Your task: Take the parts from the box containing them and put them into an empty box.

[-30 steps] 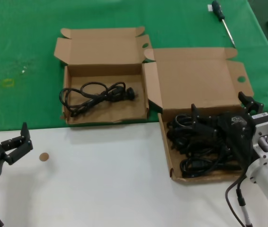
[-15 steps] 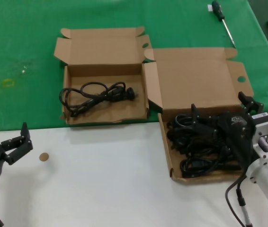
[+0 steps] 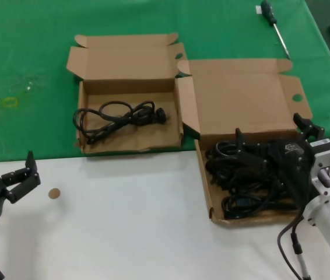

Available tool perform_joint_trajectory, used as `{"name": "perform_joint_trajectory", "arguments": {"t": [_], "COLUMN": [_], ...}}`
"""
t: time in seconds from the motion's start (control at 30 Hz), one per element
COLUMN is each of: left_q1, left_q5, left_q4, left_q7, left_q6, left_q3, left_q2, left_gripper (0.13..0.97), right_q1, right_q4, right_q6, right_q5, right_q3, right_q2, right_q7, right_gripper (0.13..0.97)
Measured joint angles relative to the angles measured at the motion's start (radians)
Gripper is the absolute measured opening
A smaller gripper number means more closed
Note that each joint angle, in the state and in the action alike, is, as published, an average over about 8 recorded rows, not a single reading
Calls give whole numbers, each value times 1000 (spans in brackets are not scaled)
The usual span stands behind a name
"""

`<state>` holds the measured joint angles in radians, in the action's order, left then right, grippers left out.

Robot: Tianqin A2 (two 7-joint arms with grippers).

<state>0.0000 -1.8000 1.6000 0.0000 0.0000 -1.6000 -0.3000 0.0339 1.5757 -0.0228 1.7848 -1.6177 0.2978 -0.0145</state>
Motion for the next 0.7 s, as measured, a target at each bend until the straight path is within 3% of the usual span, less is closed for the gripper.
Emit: {"name": "perform_joint_trajectory", "arguments": {"t": [0.7], "left_q1": [0], "left_q5": [0], "left_q4": [0], "left_q7": [0], "left_q6": [0], "left_q3": [0], "left_q2": [0], "left_gripper": [966], "right_q1": [0], "right_q4": [0], "right_q6": [0], "right_q5": [0], "right_q3": [0], "right_q2": [0], "right_q7": [0], "right_gripper": [966]}}
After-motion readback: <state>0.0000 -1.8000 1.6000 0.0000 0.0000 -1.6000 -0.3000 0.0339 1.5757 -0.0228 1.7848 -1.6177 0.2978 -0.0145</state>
